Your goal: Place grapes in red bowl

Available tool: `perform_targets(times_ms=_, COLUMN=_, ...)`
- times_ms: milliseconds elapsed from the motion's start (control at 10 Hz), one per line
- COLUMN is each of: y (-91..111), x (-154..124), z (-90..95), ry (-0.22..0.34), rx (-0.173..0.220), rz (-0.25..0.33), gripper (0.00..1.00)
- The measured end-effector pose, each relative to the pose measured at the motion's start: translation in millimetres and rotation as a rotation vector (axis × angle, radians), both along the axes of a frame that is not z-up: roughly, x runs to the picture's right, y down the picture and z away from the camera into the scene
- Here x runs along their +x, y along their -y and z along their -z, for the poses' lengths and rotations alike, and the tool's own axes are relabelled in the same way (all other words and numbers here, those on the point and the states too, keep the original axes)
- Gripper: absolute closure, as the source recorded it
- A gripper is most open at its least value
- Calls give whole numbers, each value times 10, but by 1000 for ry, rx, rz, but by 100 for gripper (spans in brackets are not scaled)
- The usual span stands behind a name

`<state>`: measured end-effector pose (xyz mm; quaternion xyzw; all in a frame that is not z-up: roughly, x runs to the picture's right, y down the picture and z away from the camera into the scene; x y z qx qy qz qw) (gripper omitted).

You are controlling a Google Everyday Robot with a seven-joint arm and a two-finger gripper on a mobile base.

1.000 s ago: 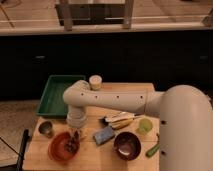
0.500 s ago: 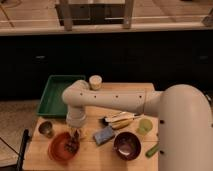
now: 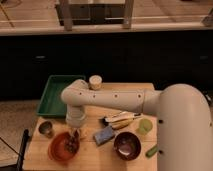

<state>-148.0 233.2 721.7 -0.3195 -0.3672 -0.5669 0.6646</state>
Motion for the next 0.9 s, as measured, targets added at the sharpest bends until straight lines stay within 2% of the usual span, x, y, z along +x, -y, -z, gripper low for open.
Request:
perform_targets(times_ms=200, y=6, x=-18, z=3, ry=5, rx=2, rz=12, gripper=85)
perform_targets(times_ms=900, y=28, x=-45, z=14, ry=19, rx=6, rz=49, gripper=85)
